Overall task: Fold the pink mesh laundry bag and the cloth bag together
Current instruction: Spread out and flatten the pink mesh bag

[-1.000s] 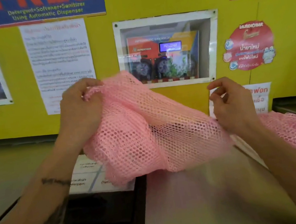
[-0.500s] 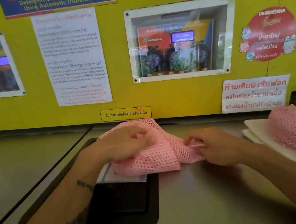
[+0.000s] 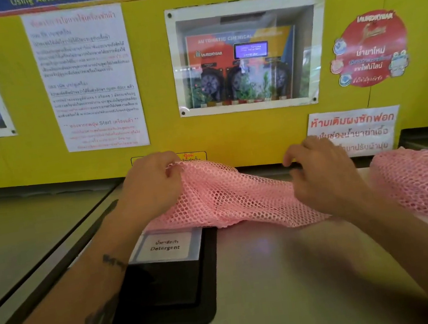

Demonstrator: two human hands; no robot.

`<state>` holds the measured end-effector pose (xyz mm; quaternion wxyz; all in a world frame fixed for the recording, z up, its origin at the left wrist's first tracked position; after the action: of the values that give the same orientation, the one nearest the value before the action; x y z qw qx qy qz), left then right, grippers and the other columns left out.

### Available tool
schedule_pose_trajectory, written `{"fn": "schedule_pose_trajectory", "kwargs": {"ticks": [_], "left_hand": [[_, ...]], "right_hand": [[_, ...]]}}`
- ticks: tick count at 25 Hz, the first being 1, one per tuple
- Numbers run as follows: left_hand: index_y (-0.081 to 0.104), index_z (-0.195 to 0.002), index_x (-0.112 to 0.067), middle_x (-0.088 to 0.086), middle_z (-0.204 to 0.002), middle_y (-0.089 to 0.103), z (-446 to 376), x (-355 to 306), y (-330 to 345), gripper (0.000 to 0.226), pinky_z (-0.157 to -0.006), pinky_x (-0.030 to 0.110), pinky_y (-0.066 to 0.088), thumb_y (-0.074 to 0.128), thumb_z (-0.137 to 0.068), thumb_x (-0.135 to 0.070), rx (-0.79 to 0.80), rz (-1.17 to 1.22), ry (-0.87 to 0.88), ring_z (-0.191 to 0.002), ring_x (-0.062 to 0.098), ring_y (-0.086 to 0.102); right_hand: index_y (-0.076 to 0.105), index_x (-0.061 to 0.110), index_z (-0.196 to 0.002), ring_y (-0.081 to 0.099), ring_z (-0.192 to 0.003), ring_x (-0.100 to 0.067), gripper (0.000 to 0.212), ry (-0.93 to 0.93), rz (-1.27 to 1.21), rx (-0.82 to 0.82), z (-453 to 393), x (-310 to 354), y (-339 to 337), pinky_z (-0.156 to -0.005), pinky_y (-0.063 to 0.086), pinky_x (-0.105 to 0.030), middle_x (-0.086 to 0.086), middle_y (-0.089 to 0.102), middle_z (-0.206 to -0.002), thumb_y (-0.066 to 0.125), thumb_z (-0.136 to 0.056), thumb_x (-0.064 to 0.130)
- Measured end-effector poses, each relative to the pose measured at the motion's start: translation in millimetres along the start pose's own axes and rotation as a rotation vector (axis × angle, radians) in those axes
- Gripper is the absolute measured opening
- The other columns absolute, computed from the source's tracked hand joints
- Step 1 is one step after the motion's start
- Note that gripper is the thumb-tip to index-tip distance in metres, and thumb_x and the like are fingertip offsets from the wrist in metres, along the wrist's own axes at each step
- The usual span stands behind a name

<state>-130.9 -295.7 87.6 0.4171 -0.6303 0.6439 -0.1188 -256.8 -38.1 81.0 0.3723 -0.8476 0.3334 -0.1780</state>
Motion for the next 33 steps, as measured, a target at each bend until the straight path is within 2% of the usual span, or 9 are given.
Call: {"fn": "schedule_pose_trajectory", "kwargs": {"ticks": [5, 9, 11, 15, 19, 23, 27, 30, 33], "left_hand": [[0.046, -0.118, -0.033, -0.007, -0.111, 0.061, 20.1, -10.1, 13.1, 0.034, -0.109, 0.053, 0.030, 0.051, -0.090, -0.052, 0.356, -0.095, 0.015, -0.107, 0.018, 0.054], [0.011, -0.142, -0.043, 0.002, -0.158, 0.017, 32.5, -7.8, 32.1, 0.082, -0.112, 0.069, -0.003, 0.049, -0.077, -0.074, 0.657, -0.262, -0.010, -0.148, 0.028, 0.011], [0.006, -0.147, -0.042, 0.002, -0.161, 0.007, 30.2, -2.6, 37.6, 0.081, -0.113, 0.069, 0.005, 0.056, -0.084, -0.055, 0.660, -0.276, -0.016, -0.148, 0.031, 0.006], [0.041, -0.134, -0.035, 0.004, -0.136, 0.047, 7.6, -8.3, 6.2, 0.072, -0.099, 0.043, 0.046, 0.064, -0.075, 0.000, 0.221, 0.036, 0.029, -0.123, 0.027, 0.049], [0.054, -0.109, -0.022, 0.001, -0.108, 0.062, 1.4, -12.9, -40.6, 0.054, -0.073, 0.030, 0.044, 0.041, -0.068, 0.010, -0.234, 0.459, 0.046, -0.093, 0.016, 0.059], [0.071, -0.094, -0.023, 0.001, -0.092, 0.077, -0.6, -8.7, -25.6, 0.029, -0.086, 0.039, 0.048, 0.053, -0.076, -0.010, 0.260, 0.806, -0.146, -0.100, 0.028, 0.066], [0.068, -0.102, -0.036, -0.004, -0.117, 0.068, 10.2, -6.3, -4.3, 0.026, -0.097, 0.041, 0.043, 0.049, -0.089, -0.048, 0.327, 0.310, -0.147, -0.115, 0.021, 0.058], [0.044, -0.138, -0.036, 0.009, -0.150, 0.039, 20.9, -3.5, 4.3, 0.070, -0.112, 0.050, 0.030, 0.046, -0.077, -0.070, 0.432, -0.187, -0.296, -0.138, 0.033, 0.035], [0.031, -0.146, -0.039, 0.004, -0.153, 0.040, 25.7, -0.7, 9.3, 0.080, -0.114, 0.049, 0.028, 0.048, -0.076, -0.072, 0.642, -0.206, -0.287, -0.138, 0.031, 0.039]], "right_hand": [[0.049, 0.032, -0.136, 0.045, -0.130, -0.021, 0.052, -0.076, -0.164, 0.696, 16.0, 26.3, 35.8, -0.108, 0.037, -0.041, 0.001, 0.050, -0.142, 0.051, -0.088, 0.053], [0.064, 0.023, -0.087, 0.058, -0.092, -0.017, 0.004, -0.100, -0.238, 0.578, 6.0, 13.9, 34.2, -0.081, 0.045, -0.037, 0.002, 0.065, -0.095, 0.062, -0.088, 0.026], [0.059, 0.019, -0.070, 0.053, -0.070, -0.011, 0.019, 0.008, -0.493, 0.554, 1.8, 4.6, 20.7, -0.069, 0.038, -0.037, 0.007, 0.059, -0.070, 0.062, -0.089, 0.019], [0.068, 0.012, -0.083, 0.055, -0.067, -0.012, 0.015, 0.130, -0.902, 0.440, -2.5, -10.4, -7.9, -0.070, 0.038, -0.031, 0.002, 0.062, -0.070, 0.065, -0.090, 0.024], [0.072, 0.012, -0.097, 0.066, -0.081, -0.023, 0.052, 0.287, -1.230, 0.383, -9.0, -21.3, -3.8, -0.076, 0.050, -0.032, -0.009, 0.073, -0.085, 0.067, -0.076, 0.059], [0.069, 0.023, -0.111, 0.064, -0.104, -0.014, 0.024, 0.211, -0.810, 0.331, -5.3, 1.8, 17.1, -0.093, 0.049, -0.034, 0.004, 0.072, -0.108, 0.050, -0.098, 0.018], [0.053, 0.030, -0.138, 0.049, -0.128, -0.015, 0.043, -0.060, -0.333, 0.704, 9.1, 34.8, 38.1, -0.108, 0.035, -0.033, 0.006, 0.054, -0.143, 0.052, -0.095, 0.026], [0.063, 0.029, -0.122, 0.059, -0.109, -0.017, 0.039, -0.005, -0.037, 0.802, 3.6, 21.6, 12.6, -0.098, 0.047, -0.041, 0.002, 0.064, -0.128, 0.050, -0.088, 0.043], [0.066, 0.024, -0.115, 0.062, -0.101, -0.016, 0.036, 0.184, 0.023, 0.821, 3.9, -7.9, -15.0, -0.093, 0.050, -0.039, 0.001, 0.064, -0.120, 0.049, -0.092, 0.045]]}}
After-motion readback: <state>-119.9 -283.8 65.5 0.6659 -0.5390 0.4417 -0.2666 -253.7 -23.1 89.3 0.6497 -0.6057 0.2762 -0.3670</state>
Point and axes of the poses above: each hand's wrist, its own z-axis away from the middle knuckle, its own y-axis out of the palm, x = y × z, the point moved 2 cm from there along -z, towards the middle knuckle
